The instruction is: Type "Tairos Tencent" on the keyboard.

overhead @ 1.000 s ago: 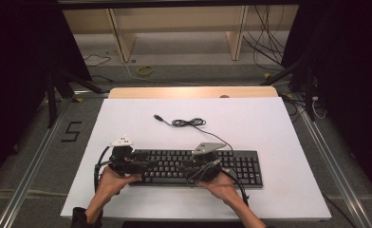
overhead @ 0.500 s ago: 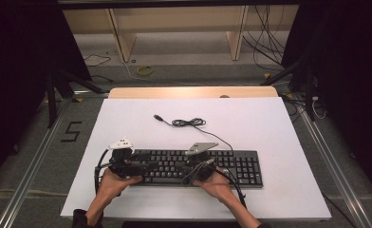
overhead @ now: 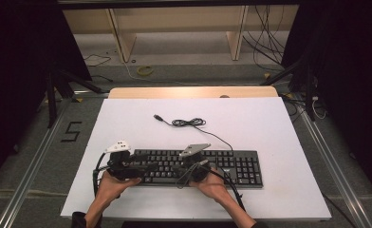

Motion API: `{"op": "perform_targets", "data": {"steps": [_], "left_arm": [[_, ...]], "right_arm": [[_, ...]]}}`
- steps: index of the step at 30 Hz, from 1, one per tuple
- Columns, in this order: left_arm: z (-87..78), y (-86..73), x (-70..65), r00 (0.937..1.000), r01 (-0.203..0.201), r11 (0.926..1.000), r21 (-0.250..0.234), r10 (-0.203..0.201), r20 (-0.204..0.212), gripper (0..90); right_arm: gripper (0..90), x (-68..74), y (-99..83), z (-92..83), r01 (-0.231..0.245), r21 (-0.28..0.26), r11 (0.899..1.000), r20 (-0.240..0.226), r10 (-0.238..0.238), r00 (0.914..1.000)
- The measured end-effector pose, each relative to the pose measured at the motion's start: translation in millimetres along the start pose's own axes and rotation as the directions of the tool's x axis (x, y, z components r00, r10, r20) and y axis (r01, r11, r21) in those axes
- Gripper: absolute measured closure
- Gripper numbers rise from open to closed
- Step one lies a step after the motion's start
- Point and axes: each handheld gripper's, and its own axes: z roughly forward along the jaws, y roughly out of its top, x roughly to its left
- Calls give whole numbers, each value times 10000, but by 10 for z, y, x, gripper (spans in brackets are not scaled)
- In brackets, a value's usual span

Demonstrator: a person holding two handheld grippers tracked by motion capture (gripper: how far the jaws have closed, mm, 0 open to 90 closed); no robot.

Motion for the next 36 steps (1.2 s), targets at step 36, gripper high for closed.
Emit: {"op": "perform_targets", "data": {"steps": [36], "left_arm": [[-5, -62, -23, 9999, -153, 9999, -80, 153, -22, 325]], "right_arm": [[900, 14, -49, 110, 51, 576, 9983, 302, -69, 9995]]}}
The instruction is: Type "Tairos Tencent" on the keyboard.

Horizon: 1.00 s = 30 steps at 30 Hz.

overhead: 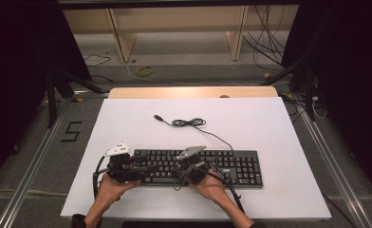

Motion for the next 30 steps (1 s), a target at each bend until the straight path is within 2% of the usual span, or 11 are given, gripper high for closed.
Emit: {"op": "perform_targets", "data": {"steps": [6, 9, 12, 16, 30], "left_arm": [[4, 9, -9, 10000, -2, 10000, 17, 2, -34, 330], [6, 24, -9, 10000, -74, 10000, 27, 74, -59, 331], [15, 30, -9, 10000, -51, 10000, 33, 51, -82, 329], [31, 44, -11, 9998, -157, 9998, 141, 159, -122, 327], [95, 79, -9, 9994, -289, 9990, 333, 295, -177, 328]], "right_arm": [[840, -46, 15, -149, -284, -751, 9968, -199, 269, 9994], [753, -79, 9, -241, -497, -1045, 9933, -306, 468, 9984], [699, -115, -18, -304, -490, -1168, 9919, -209, 469, 9987], [609, -161, -46, -370, -730, -1252, 9894, -159, 715, 9973], [452, -226, -126, -530, -1026, -1648, 9810, -58, 1031, 9947]]}}
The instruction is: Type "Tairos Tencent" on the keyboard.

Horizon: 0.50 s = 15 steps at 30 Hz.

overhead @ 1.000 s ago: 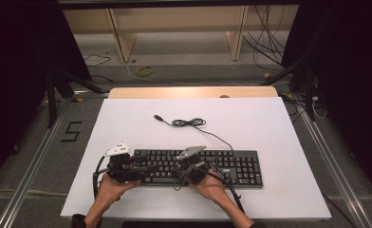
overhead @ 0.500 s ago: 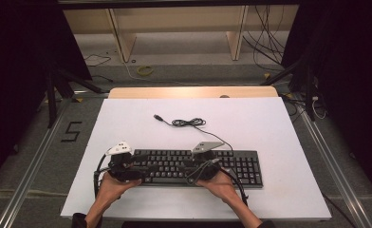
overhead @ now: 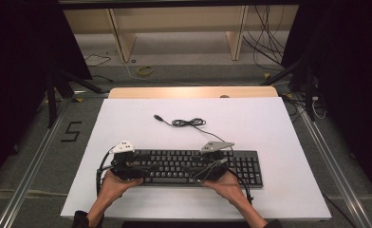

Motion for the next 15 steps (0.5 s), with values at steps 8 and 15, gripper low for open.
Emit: {"op": "perform_targets", "data": {"steps": [8, 15], "left_arm": [[48, 28, 10, 10000, 21, 9999, 138, -21, -24, 332], [109, 48, 33, 10000, 20, 9996, 276, -18, -62, 339]], "right_arm": [[415, -59, -46, -134, -116, -271, 9996, 122, 119, 9999], [396, -101, -92, -219, -242, -528, 9983, 144, 250, 9996]]}}
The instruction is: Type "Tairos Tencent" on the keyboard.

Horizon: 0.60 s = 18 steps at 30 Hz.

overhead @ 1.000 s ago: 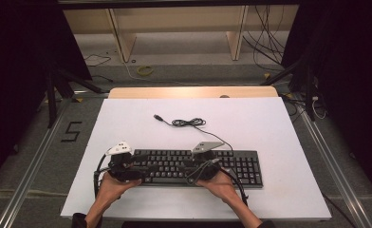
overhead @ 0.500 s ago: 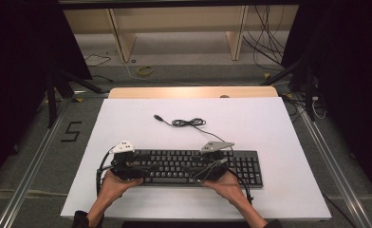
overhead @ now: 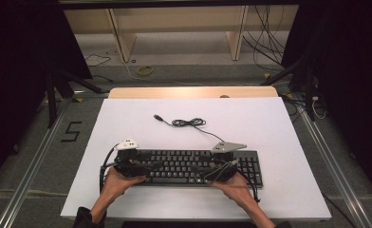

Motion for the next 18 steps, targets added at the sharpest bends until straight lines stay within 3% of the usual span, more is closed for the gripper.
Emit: {"op": "perform_targets", "data": {"steps": [9, 18], "left_arm": [[86, 30, 0, 9997, -196, 9993, 332, 200, -133, 369], [223, 85, -54, 9982, -532, 9930, 1057, 560, -236, 553]], "right_arm": [[360, -12, -53, -118, 70, -147, 9999, 92, -68, 9999], [358, -30, -111, -223, 86, -272, 9996, 259, -79, 9996]]}}
